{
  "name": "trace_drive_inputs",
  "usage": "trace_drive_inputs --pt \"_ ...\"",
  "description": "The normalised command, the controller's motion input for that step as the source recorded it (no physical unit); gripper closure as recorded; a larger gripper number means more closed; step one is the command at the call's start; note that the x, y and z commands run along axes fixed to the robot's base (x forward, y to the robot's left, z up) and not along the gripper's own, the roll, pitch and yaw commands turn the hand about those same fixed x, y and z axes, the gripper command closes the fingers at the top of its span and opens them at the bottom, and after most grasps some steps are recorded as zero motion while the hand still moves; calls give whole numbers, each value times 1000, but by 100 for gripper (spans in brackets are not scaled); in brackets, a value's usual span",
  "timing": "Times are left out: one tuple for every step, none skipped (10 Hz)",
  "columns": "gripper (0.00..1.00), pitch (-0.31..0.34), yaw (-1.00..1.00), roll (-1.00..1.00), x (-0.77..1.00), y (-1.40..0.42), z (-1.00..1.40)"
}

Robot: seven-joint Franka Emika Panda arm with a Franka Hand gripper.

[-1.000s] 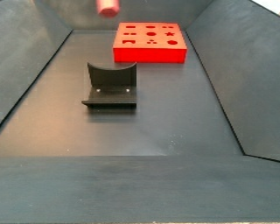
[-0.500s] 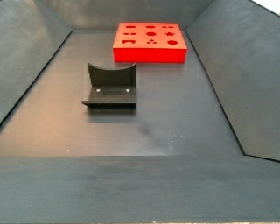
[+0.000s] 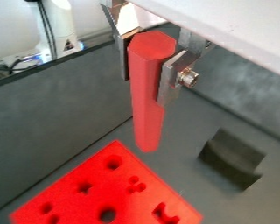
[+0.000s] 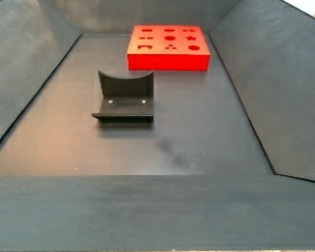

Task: Pick up the hexagon object. Move up. Place the hexagon object on the fixture. Regrasp the hexagon object. Move to above the board. Insert the hexagon object.
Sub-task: Move to above the board, then insert the hexagon object.

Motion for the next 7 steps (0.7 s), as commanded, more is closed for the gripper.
trace_drive_inputs --pt "100 -22 -43 -382 -75 -50 7" --pt "100 -23 -30 -291 -54 -32 6" --pt "100 -10 0 0 0 0 0" --pt "100 -101 14 -27 -80 0 -51" --pt "100 -217 -129 -176 -306 0 -211" --pt "100 0 -360 -101 -186 129 -497" --pt "100 0 -503 -243 -186 229 -637"
